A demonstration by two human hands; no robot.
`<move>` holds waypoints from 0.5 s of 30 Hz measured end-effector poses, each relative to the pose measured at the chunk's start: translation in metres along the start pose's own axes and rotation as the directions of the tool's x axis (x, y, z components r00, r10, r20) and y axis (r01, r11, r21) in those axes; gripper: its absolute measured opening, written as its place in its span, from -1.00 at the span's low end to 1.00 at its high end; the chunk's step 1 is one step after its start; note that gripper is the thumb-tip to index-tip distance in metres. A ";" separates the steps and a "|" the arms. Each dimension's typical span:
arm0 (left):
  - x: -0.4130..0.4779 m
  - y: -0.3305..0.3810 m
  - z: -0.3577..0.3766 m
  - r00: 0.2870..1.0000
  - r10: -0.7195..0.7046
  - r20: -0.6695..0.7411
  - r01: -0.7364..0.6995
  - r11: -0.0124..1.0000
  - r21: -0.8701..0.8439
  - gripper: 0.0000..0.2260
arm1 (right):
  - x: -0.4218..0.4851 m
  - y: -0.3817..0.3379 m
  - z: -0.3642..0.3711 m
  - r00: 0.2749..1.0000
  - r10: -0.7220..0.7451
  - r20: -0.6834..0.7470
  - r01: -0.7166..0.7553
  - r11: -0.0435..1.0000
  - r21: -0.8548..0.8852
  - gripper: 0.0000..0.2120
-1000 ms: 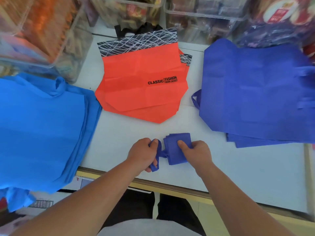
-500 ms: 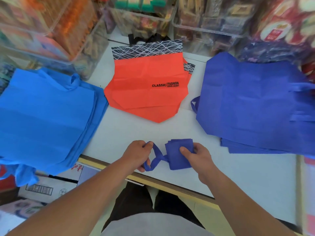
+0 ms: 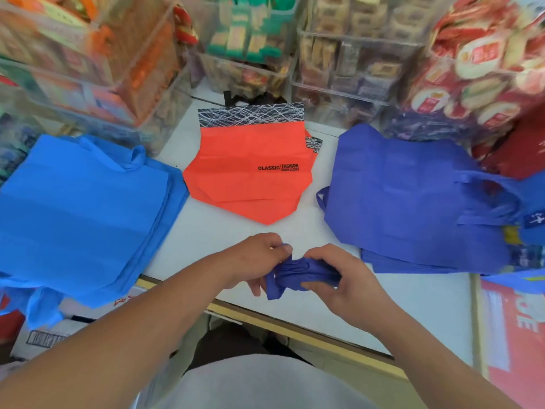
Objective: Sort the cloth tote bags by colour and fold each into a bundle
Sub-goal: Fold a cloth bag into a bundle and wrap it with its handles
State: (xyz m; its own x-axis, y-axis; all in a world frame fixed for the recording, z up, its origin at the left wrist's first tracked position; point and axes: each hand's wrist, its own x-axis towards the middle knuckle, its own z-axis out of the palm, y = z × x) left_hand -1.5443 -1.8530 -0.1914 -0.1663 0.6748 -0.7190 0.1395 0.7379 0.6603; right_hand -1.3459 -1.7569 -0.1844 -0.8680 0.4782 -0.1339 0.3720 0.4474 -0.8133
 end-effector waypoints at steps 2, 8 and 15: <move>-0.007 0.013 0.002 0.998 0.060 0.005 -0.060 0.997 0.056 -0.75 | -0.001 -0.002 0.000 0.996 -0.036 -0.076 0.035 0.999 -0.016 -0.69; -0.024 0.019 0.006 0.991 0.123 -0.062 -0.114 0.985 0.130 -0.69 | 0.001 -0.011 0.012 0.993 -0.064 -0.100 0.064 0.998 -0.003 -0.67; -0.033 -0.004 0.020 0.964 0.170 -0.203 -0.215 0.950 -0.227 -0.75 | -0.004 -0.036 0.025 0.918 0.323 -0.231 -0.195 0.874 0.446 -0.65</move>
State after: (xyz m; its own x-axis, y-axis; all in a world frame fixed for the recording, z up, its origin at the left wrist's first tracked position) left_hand -1.5195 -1.8781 -0.1746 -0.3344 0.7744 -0.5372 -0.0531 0.5536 0.8311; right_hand -1.3643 -1.7940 -0.1685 -0.6002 0.7582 -0.2547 0.3477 -0.0394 -0.9368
